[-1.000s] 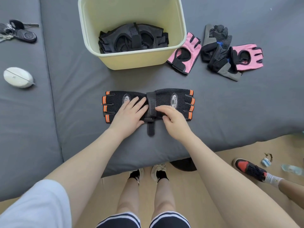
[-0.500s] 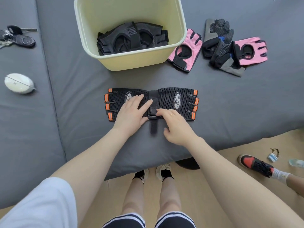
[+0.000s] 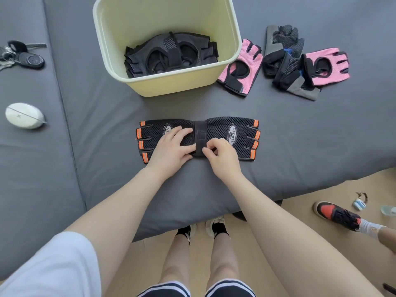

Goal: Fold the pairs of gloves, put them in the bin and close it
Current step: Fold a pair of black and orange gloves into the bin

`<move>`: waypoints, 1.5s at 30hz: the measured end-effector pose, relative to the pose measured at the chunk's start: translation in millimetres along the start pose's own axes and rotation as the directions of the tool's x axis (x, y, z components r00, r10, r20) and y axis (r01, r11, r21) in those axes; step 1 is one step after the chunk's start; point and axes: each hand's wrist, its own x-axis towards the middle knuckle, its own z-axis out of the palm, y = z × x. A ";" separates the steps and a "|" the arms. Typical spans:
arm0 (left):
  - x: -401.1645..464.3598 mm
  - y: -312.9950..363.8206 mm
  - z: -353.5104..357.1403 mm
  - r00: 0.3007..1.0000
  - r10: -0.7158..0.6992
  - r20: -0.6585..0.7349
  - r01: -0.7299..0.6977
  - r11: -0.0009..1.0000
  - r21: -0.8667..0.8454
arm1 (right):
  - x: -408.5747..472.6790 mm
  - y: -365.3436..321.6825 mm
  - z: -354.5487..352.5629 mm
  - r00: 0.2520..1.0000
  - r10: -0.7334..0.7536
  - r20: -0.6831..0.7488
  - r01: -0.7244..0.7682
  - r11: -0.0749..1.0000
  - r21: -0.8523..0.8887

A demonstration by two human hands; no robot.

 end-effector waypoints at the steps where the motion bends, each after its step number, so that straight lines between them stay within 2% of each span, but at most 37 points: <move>1: -0.9 -1.3 0.7 1.000 0.007 -0.001 -0.007 1.000 -0.010 | 2.4 -5.0 1.5 0.999 0.045 0.005 -0.045 0.999 -0.026; 5: -6.6 -5.7 7.2 1.000 0.011 0.021 -0.010 0.999 -0.049 | 8.5 -13.3 8.6 0.968 0.242 -0.063 -0.248 0.960 -0.128; 7: -8.3 -3.7 7.1 0.998 -0.063 0.008 0.063 0.990 -0.126 | 11.5 -14.6 8.7 0.951 0.297 -0.084 -0.306 0.943 -0.128; 9: -9.3 -1.5 5.3 0.995 -0.097 0.021 0.099 0.976 -0.194 | 17.6 -17.5 7.7 0.948 0.308 -0.080 -0.318 0.925 -0.206; 12: -5.6 -1.5 1.1 0.998 -0.058 -0.024 0.054 0.988 -0.144 | 27.7 -25.4 7.2 0.968 0.247 -0.051 -0.247 0.891 -0.382; 14: 5.9 -0.9 -6.4 0.992 -0.116 -0.058 0.110 0.989 -0.099 | 25.5 -31.5 5.1 0.984 0.175 -0.024 -0.168 0.882 -0.440; 17: 27.9 6.6 -18.4 0.990 -0.122 -0.077 0.120 0.992 -0.038 | 9.3 -28.6 -1.5 1.000 -0.001 -0.022 -0.010 0.876 -0.483; 20: 40.7 14.8 -20.6 0.992 -0.113 -0.062 0.112 0.994 -0.020 | 6.3 -16.5 -11.9 0.991 -0.111 -0.074 0.067 0.892 -0.446; 22: 36.2 17.2 -19.3 0.983 -0.167 -0.083 0.161 0.985 -0.067 | 18.7 -13.2 -20.2 0.988 -0.157 0.011 0.145 0.881 -0.451; 25: 13.9 10.6 -15.3 0.939 -0.313 -0.140 0.301 0.948 -0.102 | 35.0 -19.1 -23.2 0.950 -0.240 0.199 0.310 0.783 -0.539; 27: -4.1 3.9 -12.3 0.882 -0.442 -0.162 0.414 0.892 -0.181 | 39.8 -22.0 -21.9 0.936 -0.247 0.250 0.349 0.741 -0.574; 29: -19.7 2.1 -10.9 0.802 -0.575 -0.162 0.518 0.804 -0.293 | 41.1 -25.8 -20.4 0.935 -0.260 0.242 0.355 0.696 -0.625; 32: -33.8 3.2 -10.2 0.663 -0.746 -0.066 0.619 0.595 -0.512 | 29.3 -34.2 -17.7 0.929 -0.291 0.230 0.362 0.578 -0.732; 35: -37.2 -0.8 -19.1 0.593 -0.799 0.098 0.610 0.367 -0.702 | 12.2 -45.6 -20.5 0.919 -0.323 0.225 0.375 0.542 -0.752; 37: -39.5 -0.4 -32.4 0.633 -0.743 0.218 0.530 0.211 -0.821 | 4.4 -50.3 -29.1 0.913 -0.313 0.262 0.403 0.591 -0.699; 38: -41.4 1.8 -39.9 0.684 -0.693 0.227 0.488 0.204 -0.849 | 0.8 -52.9 -36.1 0.909 -0.316 0.271 0.415 0.625 -0.661; 41: -46.3 18.8 -72.0 0.798 -0.586 0.143 0.370 0.289 -0.883 | -7.4 -67.7 -66.7 0.896 -0.380 0.230 0.438 0.673 -0.596; 45: -39.6 34.6 -126.0 0.826 -0.563 -0.016 0.223 0.353 -0.909 | -1.6 -111.3 -109.9 0.871 -0.442 0.214 0.474 0.640 -0.605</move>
